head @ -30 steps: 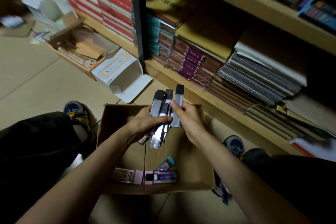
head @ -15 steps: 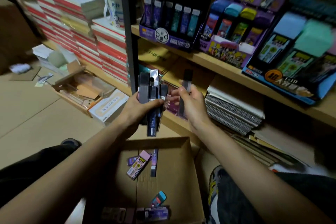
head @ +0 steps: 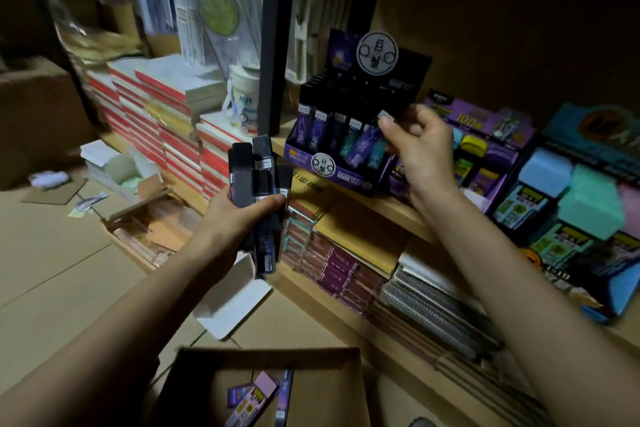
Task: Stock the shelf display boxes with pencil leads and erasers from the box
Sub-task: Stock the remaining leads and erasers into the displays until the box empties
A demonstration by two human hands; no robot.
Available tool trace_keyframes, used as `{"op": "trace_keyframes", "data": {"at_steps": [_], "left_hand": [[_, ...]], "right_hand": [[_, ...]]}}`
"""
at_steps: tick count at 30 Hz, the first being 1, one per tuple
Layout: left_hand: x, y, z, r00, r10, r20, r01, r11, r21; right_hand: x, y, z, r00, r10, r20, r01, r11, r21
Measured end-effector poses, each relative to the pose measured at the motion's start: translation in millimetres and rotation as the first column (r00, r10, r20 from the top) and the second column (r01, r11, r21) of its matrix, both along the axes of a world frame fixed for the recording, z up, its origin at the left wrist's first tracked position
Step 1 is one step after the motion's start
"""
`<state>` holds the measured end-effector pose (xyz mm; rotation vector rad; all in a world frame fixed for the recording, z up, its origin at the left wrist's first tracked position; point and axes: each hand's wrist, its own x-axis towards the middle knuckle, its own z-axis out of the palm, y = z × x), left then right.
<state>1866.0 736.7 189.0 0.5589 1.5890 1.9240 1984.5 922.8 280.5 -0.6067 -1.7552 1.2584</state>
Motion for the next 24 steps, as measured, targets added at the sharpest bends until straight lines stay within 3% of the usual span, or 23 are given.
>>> {"op": "trace_keyframes", "data": {"at_steps": [8,19,24], "left_hand": [[-13.4,-8.5,2.6,0.999,0.027,0.034,-0.028,0.999,0.027],[-17.1,-8.7,3.8,0.998,0.018,0.053,-0.020,0.999,0.025],[-15.3,-6.8,1.0,0.998,0.026,0.062,-0.027,0.999,0.019]], "right_hand": [[-56.3,16.4,-1.4,0.966,-0.125,0.225,0.032,0.926,0.377],[-74.4,30.4,1.2,0.938,-0.117,0.326,0.030,0.965,0.261],[-73.5,29.9,-7.2,0.909,-0.129,0.396,0.003,0.953,0.302]]}}
